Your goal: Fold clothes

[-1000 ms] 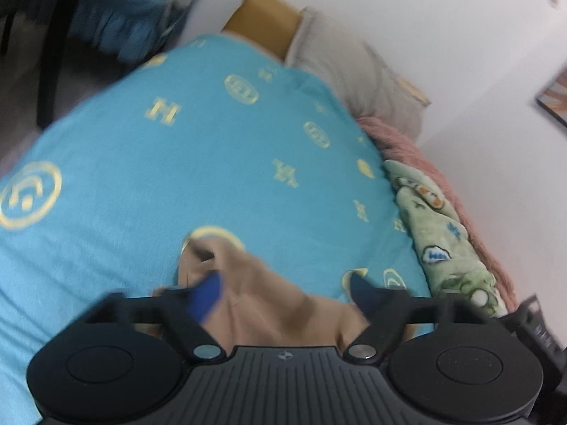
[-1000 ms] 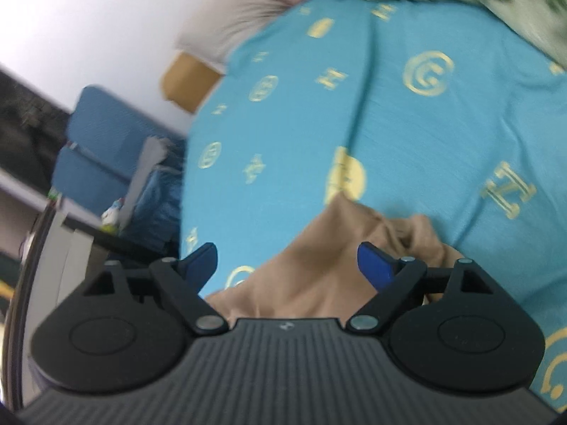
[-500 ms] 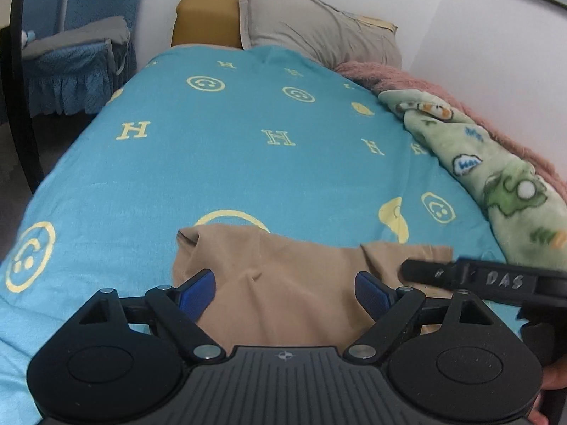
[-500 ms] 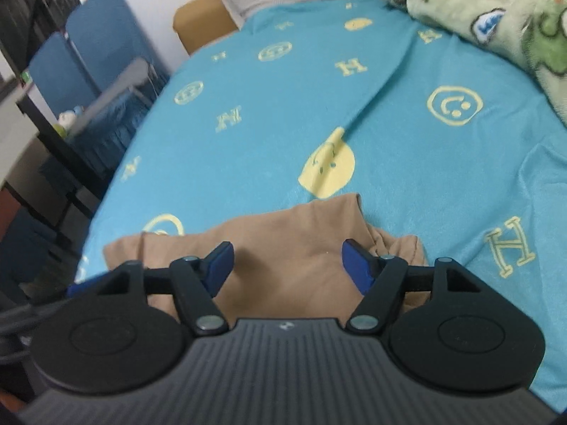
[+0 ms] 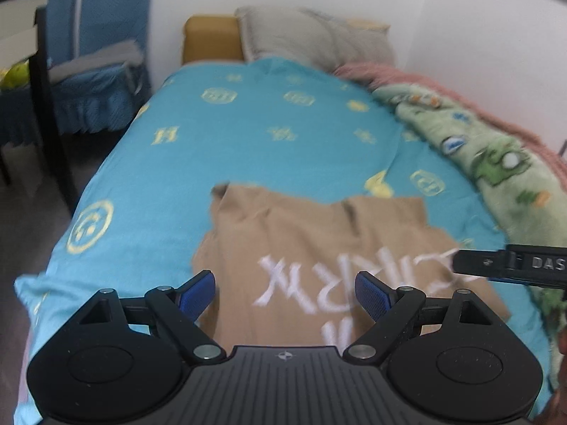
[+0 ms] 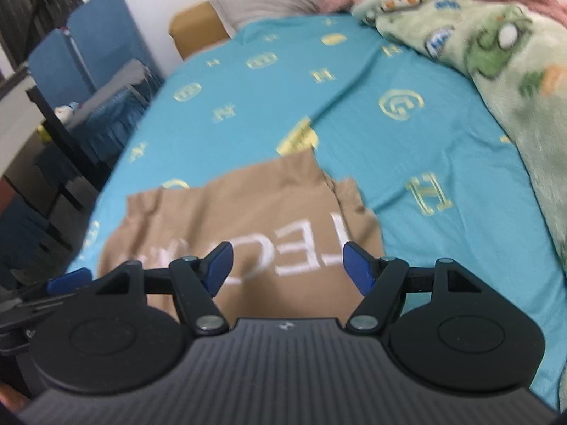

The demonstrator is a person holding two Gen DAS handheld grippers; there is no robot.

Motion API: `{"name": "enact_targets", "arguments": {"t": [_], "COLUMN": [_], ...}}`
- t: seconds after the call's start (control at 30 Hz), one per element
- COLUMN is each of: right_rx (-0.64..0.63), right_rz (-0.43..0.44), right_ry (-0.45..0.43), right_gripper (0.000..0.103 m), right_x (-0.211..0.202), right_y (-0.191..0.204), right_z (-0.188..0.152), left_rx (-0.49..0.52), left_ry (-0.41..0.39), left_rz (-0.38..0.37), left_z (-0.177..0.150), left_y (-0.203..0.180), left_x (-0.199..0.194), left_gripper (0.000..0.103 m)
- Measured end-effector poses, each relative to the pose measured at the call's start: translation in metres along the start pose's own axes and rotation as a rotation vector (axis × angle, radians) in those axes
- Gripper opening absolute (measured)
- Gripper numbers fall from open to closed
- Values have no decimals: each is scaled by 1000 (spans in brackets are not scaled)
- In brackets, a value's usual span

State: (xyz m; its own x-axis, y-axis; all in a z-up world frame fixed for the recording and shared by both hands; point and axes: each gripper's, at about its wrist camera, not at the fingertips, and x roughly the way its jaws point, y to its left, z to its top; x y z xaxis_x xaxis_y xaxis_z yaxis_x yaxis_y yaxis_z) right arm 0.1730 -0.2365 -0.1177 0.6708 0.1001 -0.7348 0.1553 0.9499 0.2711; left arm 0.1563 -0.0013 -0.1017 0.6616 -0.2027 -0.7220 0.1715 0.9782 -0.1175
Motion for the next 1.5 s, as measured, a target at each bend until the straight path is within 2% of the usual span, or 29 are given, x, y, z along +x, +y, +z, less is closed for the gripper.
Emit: {"name": "enact_targets", "arguments": {"t": [0.07, 0.37, 0.43, 0.6, 0.67, 0.77, 0.87, 0.93, 1.07, 1.2, 1.27, 1.37, 1.4, 1.43, 1.5], "right_rx": [26, 210, 285, 486, 512, 538, 601, 641, 757, 912, 978, 1048, 1059, 1064, 1029], "right_rz": [-10, 32, 37, 87, 102, 145, 207, 242, 344, 469, 462, 325, 308, 303, 272], "right_ry": [28, 51, 21, -37, -61, -64, -24, 9, 102, 263, 281, 178, 139, 107, 73], "right_gripper": [71, 71, 71, 72, 72, 72, 72, 72, 72, 72, 72, 72, 71, 71, 39], "right_x": [6, 2, -6, -26, -33, -35, -30, -27, -17, 15, 27, 29, 29, 29, 26], "right_y": [-6, -33, -42, -66, -68, -69, -73, -73, -70, -59, -57, -68, -71, -73, -72], "right_z": [-3, -11, -9, -5, -3, -1, -3, -9, -30, -53, -62, -69, -68, -66, -60], "left_rx": [-15, -227, -277, -380, -435, -573, -670, -723, -820, -861, -873, -910, -923, -937, -946], "left_ry": [30, 39, 60, 147, 191, 275, 227, 200, 117, 49, 41, 58, 67, 75, 122], "left_rz": [2, -182, -234, -272, -297, -360, -421, -428, -492, -555, -564, -570, -568, -566, -581], "left_z": [-5, -18, -22, -34, -38, -46, -44, -42, -49, -49, -49, -53, -55, -56, -58], "left_y": [4, 34, 37, 42, 45, 53, 61, 67, 78, 82, 83, 86, 86, 87, 85], "left_x": [2, -42, -50, -52, -38, -3, 14, 18, 9, 0, 0, 5, 7, 9, 18], "left_gripper": [88, 88, 89, 89, 89, 89, 90, 89, 85, 86, 86, 85, 86, 85, 86]}}
